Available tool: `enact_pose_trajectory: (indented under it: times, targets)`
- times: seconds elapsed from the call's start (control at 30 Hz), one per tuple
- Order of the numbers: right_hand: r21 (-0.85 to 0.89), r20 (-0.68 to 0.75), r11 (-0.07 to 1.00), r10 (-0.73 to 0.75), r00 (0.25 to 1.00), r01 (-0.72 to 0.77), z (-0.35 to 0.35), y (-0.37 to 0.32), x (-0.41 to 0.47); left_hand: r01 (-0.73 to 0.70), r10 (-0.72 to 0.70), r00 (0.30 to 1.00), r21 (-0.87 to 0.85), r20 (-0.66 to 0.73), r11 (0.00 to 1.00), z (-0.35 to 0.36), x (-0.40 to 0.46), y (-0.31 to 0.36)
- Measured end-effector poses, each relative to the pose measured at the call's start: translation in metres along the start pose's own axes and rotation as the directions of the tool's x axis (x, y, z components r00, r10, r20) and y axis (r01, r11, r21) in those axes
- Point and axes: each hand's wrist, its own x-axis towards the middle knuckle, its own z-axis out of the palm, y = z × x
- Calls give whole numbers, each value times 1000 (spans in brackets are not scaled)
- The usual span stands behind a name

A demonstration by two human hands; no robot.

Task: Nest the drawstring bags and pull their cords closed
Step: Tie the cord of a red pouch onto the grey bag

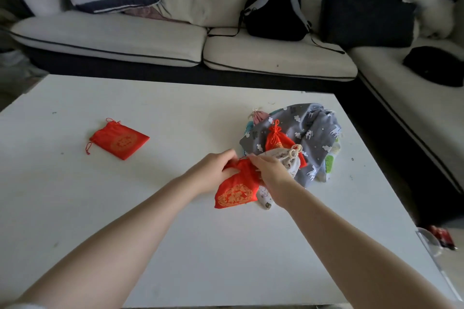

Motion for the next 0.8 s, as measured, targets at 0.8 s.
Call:
enact_pose_trajectory:
  times: [0.8]
  targets:
    - [860,-10,497,-202,979,111,-70,-67,-74,30,-45,960,-59,-276,998,-59,-44,76]
